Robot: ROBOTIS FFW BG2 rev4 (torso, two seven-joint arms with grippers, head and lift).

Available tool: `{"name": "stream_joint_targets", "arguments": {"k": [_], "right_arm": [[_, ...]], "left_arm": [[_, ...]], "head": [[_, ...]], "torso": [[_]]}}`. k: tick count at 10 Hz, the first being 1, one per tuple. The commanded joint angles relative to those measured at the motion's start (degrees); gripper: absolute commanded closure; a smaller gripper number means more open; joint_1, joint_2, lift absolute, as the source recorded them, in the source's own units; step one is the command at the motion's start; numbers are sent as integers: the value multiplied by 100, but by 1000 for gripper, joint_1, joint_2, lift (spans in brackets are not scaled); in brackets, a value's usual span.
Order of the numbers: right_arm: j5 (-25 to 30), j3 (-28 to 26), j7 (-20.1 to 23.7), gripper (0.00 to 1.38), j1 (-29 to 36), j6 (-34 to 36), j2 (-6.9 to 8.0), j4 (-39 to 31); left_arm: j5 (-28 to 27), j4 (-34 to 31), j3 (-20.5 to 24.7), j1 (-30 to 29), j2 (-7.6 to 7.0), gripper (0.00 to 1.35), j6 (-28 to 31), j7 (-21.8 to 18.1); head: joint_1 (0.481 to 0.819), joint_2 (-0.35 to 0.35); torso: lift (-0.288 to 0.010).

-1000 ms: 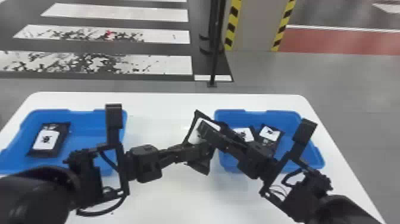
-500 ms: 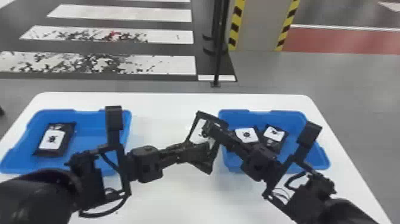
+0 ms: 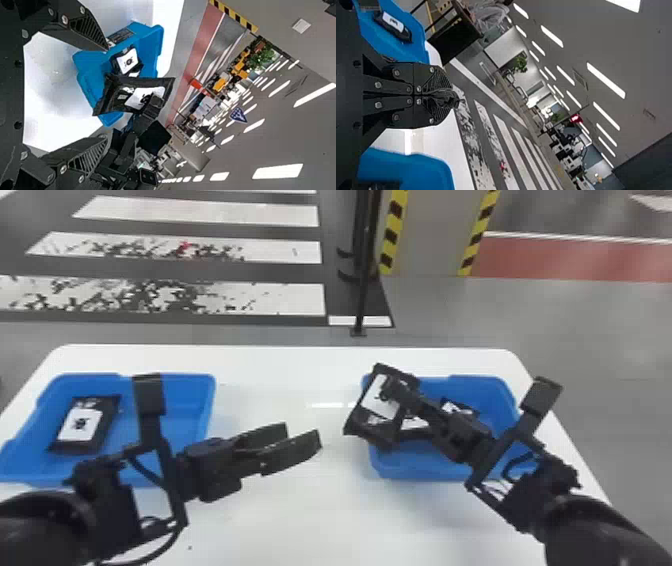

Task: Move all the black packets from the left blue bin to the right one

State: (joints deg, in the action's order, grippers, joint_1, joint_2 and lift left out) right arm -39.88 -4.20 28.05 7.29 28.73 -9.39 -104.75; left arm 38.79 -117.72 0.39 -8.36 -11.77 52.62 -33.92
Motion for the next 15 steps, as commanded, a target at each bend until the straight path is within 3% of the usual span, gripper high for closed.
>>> {"name": "stream_joint_targets", "arguments": {"k": [1,3,5,7,8,9,11,15], "right_arm": [[114,-265,-19,1276,-448,-4,-54,751],[697,-814,-142,1276,-758,-4,-63,1272],[1120,-1145,-283,1084,-786,52,-98,1440],[1394,-1157,-300,473,-758,221,-142,1412],[1645,-1157,-327,285,-589,38,-133,1103],[1897,-1157,-362,182,-251,-117,-63,568],[2502,-1111,-415,167,564,-665,166,-613],[2479,-414,-661,171,1788,-1340,350,-1921]], "left_arm": [[-51,-146,315,-134,25,144,-3,0],[-51,-343,612,-289,52,144,-3,0],[-120,-441,795,-373,69,144,26,0],[-177,-553,1035,-485,96,144,40,26],[-223,-610,1127,-499,105,144,40,35],[-326,-610,1241,-485,105,144,68,53],[-703,-610,1458,-457,113,165,335,149],[-2028,-539,2098,-78,122,162,771,545]], "head": [[695,-105],[695,-130],[695,-182],[695,-207],[695,-205],[695,-199],[695,-183],[695,-31]], "torso": [[-140],[-140],[-140],[-140],[-140],[-140],[-140],[-140]]}}
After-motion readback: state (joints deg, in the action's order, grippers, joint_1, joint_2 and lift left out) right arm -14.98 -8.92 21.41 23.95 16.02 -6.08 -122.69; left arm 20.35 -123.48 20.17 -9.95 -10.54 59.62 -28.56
